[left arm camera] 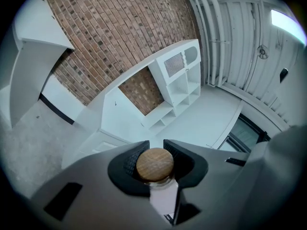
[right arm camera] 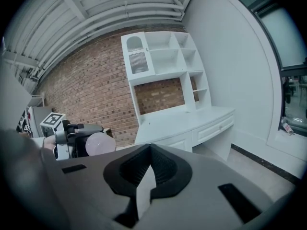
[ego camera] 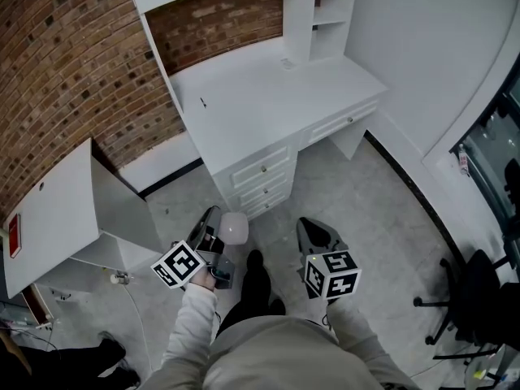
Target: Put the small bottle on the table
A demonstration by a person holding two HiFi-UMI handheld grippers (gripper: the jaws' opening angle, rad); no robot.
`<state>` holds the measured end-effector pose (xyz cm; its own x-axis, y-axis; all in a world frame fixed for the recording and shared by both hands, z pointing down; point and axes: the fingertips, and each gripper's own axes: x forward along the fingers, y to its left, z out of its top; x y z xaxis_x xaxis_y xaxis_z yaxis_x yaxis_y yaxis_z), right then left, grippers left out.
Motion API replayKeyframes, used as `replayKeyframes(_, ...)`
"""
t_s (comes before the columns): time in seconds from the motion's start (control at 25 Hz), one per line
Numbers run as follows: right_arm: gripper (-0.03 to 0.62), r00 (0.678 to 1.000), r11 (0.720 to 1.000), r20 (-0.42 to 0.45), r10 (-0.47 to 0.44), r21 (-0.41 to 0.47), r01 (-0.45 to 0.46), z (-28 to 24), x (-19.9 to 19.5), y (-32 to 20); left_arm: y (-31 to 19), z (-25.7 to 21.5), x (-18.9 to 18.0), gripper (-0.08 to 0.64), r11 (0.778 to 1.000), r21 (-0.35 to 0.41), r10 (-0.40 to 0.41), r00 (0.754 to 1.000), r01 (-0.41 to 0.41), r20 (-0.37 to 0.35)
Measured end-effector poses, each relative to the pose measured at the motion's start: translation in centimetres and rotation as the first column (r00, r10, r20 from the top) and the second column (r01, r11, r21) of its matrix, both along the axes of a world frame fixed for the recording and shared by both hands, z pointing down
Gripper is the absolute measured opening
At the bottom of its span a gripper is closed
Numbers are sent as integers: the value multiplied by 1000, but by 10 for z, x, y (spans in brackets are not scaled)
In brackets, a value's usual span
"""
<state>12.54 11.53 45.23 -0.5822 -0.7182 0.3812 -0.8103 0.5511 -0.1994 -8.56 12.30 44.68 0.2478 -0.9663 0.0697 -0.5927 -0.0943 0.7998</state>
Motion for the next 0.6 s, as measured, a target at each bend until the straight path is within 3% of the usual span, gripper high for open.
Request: replayKeyframes(0.6, 28, 999, 1000, -24, 28, -14, -28, 8, -61, -135, -145, 16, -58, 103, 1000, -7, 29, 999, -29, -27)
